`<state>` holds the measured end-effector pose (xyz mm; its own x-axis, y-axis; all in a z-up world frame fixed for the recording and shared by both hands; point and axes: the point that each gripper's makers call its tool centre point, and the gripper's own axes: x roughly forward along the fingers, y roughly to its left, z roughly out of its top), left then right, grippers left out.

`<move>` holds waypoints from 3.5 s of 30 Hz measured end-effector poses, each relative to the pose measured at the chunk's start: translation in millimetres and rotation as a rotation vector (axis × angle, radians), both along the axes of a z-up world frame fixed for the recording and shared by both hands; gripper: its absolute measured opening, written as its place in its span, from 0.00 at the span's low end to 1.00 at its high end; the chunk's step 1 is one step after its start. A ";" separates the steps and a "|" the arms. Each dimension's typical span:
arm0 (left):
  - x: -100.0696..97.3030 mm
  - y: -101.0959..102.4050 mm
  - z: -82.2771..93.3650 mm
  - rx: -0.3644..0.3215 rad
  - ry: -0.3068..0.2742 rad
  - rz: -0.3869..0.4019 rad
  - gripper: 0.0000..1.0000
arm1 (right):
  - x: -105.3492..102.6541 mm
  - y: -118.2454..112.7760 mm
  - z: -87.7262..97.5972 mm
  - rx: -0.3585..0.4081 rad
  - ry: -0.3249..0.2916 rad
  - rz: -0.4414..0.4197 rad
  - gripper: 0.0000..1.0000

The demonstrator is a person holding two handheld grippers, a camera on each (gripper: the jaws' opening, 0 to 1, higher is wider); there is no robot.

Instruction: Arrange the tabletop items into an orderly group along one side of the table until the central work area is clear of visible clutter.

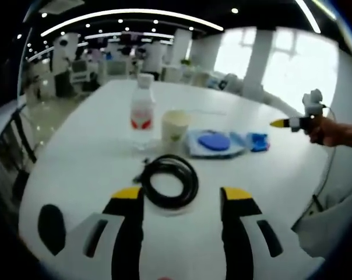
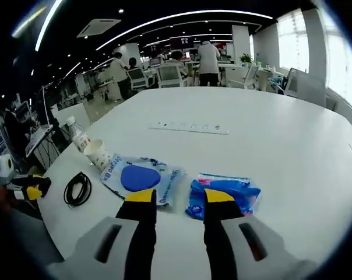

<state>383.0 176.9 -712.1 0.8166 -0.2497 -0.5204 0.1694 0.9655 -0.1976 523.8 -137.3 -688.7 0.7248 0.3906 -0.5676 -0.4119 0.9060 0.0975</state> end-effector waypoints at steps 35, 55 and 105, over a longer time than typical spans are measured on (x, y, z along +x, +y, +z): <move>-16.4 -61.3 -3.5 0.033 0.014 -0.262 0.75 | -58.6 147.7 -21.0 0.032 0.098 0.238 0.34; -22.1 -52.1 -5.3 0.070 0.039 -0.246 0.77 | -61.5 262.3 -49.7 -0.023 0.154 0.428 0.34; -16.3 -40.0 -17.3 0.134 0.071 -0.203 0.78 | -41.7 269.1 -101.3 -0.258 0.162 0.474 0.05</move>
<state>366.7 136.9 -729.4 0.7173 -0.3299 -0.6138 0.3527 0.9315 -0.0885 482.1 131.8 -790.0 0.3991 0.4862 -0.7774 -0.7781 0.6281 -0.0066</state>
